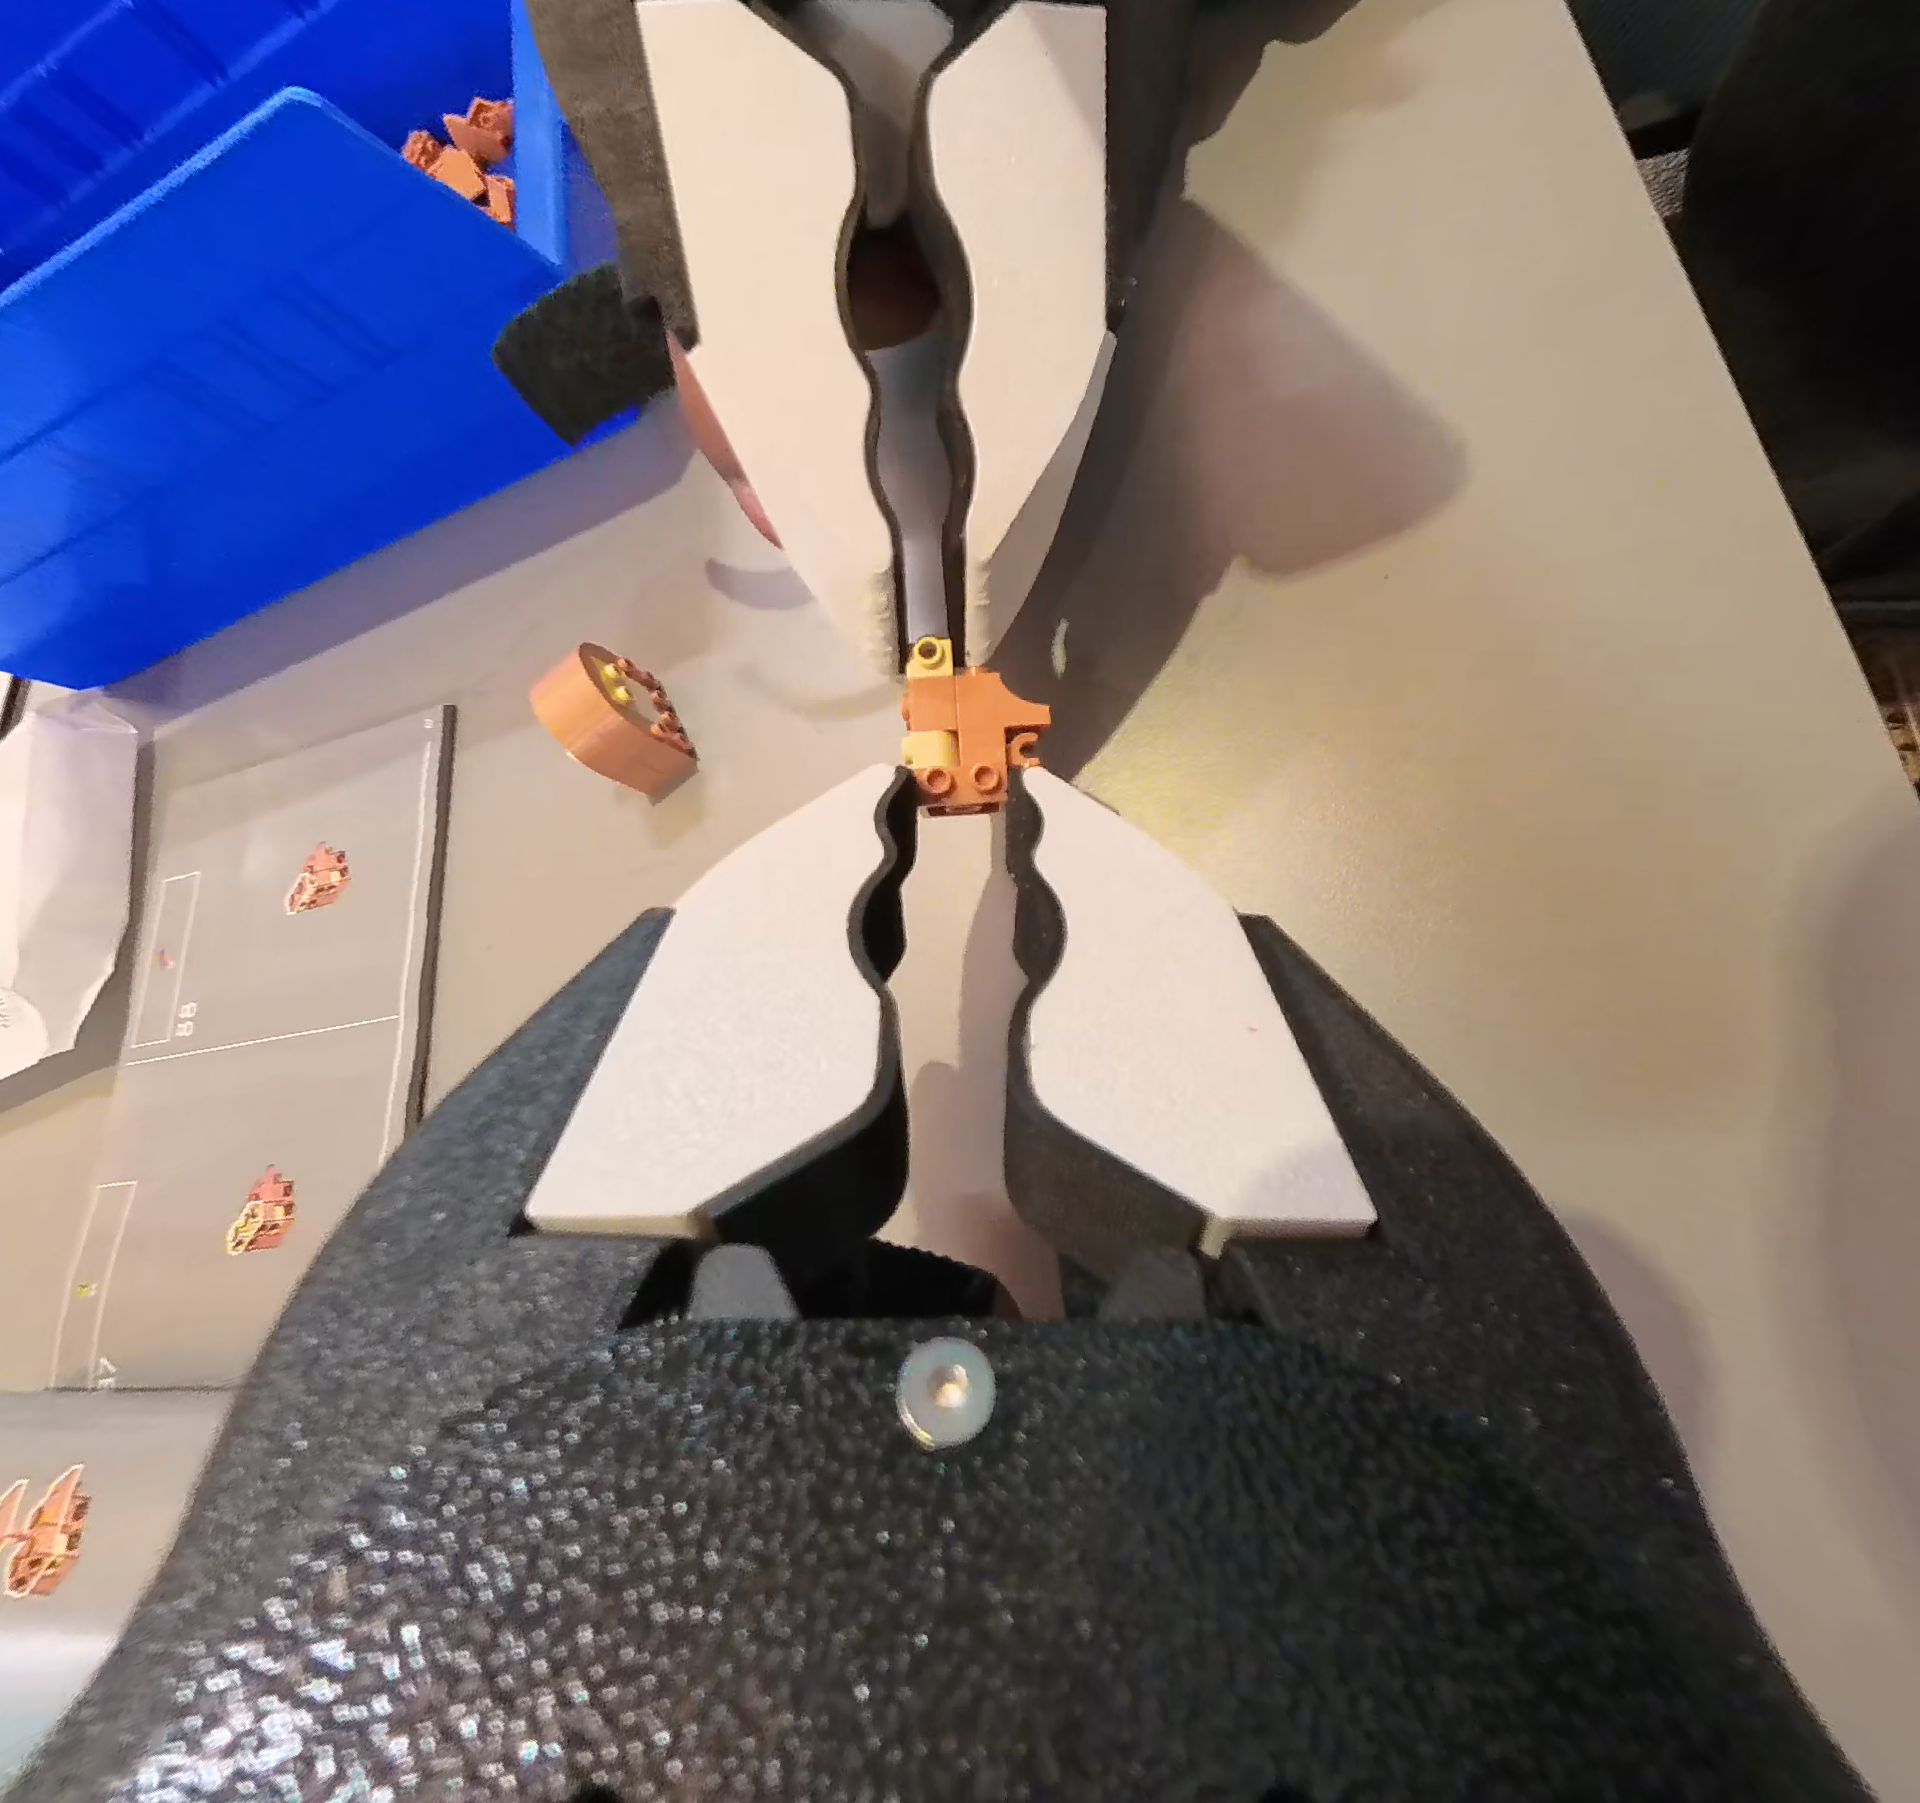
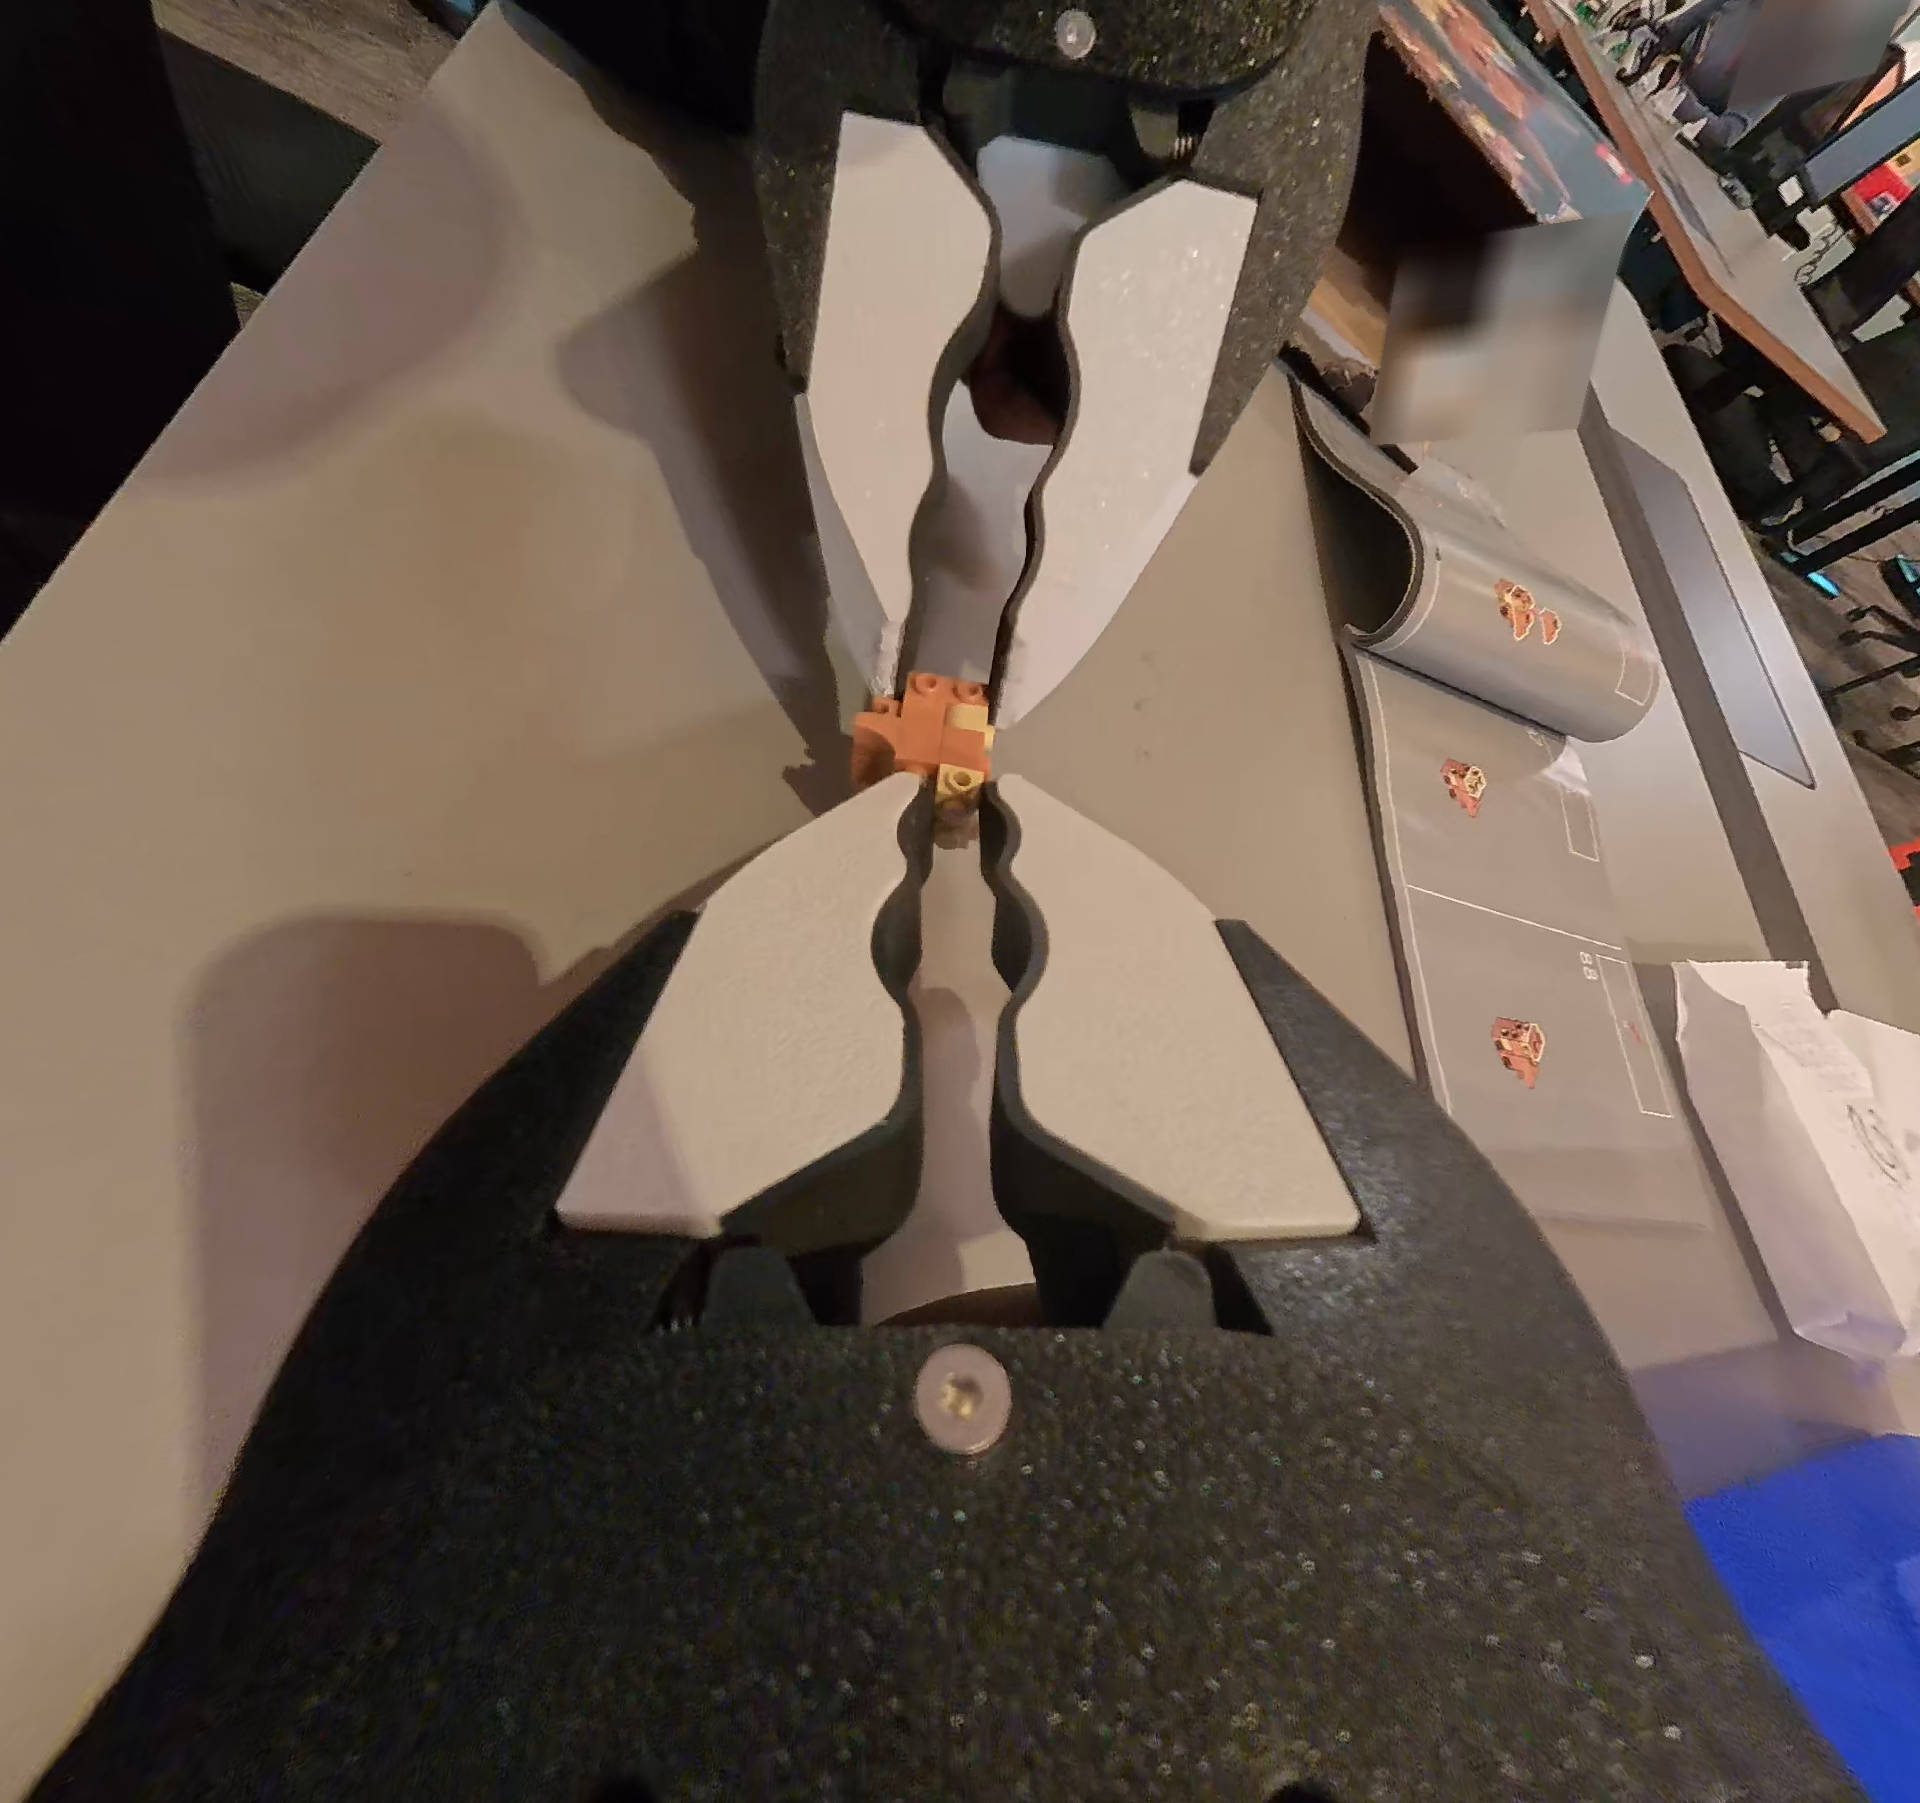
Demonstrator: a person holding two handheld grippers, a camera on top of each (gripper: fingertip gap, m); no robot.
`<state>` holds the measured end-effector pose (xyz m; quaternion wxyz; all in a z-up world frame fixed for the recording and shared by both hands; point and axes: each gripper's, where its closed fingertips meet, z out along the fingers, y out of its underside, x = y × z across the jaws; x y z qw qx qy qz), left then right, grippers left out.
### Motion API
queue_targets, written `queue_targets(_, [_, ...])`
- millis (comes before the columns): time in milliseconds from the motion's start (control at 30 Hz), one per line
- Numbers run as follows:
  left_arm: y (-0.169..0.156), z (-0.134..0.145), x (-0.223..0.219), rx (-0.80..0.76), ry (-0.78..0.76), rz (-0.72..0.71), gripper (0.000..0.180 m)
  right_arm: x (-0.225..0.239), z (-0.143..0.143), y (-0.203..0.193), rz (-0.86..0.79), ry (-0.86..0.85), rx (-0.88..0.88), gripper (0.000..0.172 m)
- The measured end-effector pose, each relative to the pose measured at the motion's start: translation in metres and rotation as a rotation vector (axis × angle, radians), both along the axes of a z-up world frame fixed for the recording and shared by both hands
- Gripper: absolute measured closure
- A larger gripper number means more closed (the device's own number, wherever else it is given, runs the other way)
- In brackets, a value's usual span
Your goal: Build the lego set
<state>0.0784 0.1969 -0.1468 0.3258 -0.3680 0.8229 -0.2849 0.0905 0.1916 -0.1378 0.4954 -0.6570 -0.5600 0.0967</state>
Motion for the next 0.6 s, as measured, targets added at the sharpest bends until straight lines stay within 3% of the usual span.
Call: queue_targets(600, [-0.0016, -0.0003, -0.0003, -0.019, 0.006, -0.005, 0.164, -0.0005, 0.0002, -0.0007, 0.011, -0.045, 0.065, 0.164])
